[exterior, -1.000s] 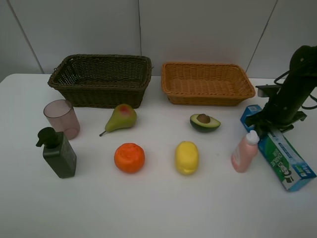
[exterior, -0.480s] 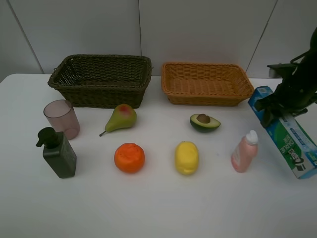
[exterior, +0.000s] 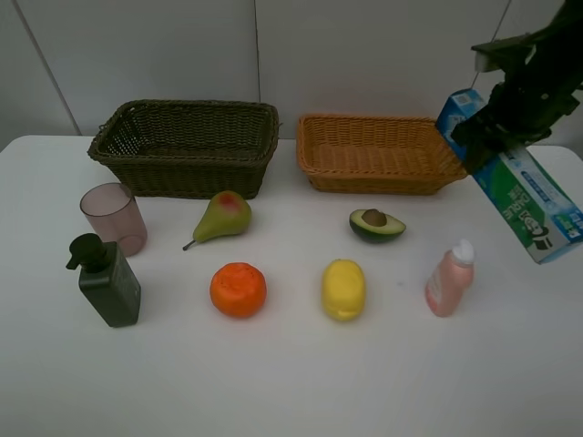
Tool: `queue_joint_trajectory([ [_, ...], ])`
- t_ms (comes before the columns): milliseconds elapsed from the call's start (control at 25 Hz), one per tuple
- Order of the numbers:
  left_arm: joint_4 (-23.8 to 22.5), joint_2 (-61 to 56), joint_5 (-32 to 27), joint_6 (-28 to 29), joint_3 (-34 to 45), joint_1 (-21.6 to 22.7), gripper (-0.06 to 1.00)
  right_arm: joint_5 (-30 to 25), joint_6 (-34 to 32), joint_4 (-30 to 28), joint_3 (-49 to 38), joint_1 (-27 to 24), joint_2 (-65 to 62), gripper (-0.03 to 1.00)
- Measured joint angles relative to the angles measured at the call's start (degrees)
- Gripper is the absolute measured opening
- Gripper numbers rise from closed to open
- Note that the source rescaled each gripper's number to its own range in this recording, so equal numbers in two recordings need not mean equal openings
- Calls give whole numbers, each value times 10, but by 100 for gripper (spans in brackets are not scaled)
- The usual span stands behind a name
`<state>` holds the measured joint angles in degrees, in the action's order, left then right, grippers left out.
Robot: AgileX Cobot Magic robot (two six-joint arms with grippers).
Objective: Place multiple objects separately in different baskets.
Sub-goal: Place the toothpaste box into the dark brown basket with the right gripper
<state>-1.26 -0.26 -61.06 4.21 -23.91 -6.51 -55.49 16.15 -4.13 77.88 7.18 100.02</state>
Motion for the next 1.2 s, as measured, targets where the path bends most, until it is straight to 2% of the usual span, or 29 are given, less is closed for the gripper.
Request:
queue_joint_trajectory([
  [280, 0, 0, 0, 0, 0, 0, 100, -6, 19, -5, 127, 69, 35, 14],
  [920, 0, 0, 0, 0, 0, 0, 100, -13, 67, -37, 451, 230, 243, 14],
  [1200, 0, 0, 0, 0, 0, 0, 100, 26, 80, -36, 545, 276, 309, 14],
])
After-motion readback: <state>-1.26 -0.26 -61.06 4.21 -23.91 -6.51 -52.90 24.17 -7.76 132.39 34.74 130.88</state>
